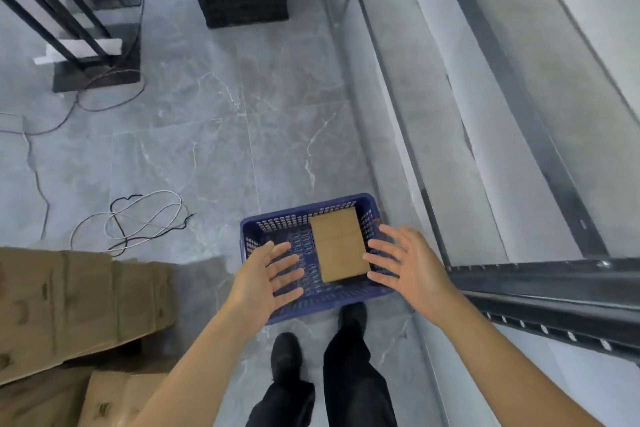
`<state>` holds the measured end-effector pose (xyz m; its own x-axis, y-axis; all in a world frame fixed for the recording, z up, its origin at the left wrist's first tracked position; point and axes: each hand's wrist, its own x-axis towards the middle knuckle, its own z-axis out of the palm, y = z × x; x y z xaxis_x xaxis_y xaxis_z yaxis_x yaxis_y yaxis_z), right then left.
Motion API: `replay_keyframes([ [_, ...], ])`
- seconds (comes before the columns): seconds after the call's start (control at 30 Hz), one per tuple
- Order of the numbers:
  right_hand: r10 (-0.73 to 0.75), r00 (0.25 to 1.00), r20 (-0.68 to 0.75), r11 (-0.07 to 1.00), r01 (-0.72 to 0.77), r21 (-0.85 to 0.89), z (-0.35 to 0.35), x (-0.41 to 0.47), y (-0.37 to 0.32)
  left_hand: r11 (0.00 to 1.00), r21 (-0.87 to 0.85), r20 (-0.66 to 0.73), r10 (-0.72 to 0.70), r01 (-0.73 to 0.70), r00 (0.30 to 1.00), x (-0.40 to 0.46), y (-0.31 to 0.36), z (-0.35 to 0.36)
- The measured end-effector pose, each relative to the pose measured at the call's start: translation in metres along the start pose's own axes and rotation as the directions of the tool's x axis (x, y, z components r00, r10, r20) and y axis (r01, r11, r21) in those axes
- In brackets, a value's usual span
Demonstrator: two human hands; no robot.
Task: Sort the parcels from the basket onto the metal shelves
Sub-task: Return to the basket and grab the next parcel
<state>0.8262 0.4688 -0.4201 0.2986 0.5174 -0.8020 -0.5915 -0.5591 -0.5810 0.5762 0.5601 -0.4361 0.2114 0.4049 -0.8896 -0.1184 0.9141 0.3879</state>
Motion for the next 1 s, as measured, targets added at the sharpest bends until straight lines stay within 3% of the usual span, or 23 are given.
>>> replay_keyframes([
  [0.3, 0.119, 0.993, 0.002, 0.987, -0.118, -0.109, -0.024, 0.193, 0.064, 0.986, -0.142, -0.123, -0.101, 0.084, 0.987, 0.188, -0.042, -0.003],
  [0.57, 0.158, 0.987, -0.014, 0.966, -0.157, -0.204, -0.064, 0.322, 0.128, 0.978, -0.180, -0.136, -0.131, 0.106, 0.982, 0.323, -0.108, -0.016],
  [0.83, 0.127, 0.991, -0.038, 0.902, -0.131, -0.412, -0.089, 0.419, 0.182, 0.996, 0.058, -0.196, -0.048, 0.061, 0.979, 0.416, -0.141, -0.006],
  [1.0, 0.178, 0.982, -0.065, 0.896, -0.189, -0.401, -0.097, 0.459, 0.205, 0.989, 0.124, -0.229, -0.054, 0.084, 0.972, 0.457, -0.158, 0.000],
])
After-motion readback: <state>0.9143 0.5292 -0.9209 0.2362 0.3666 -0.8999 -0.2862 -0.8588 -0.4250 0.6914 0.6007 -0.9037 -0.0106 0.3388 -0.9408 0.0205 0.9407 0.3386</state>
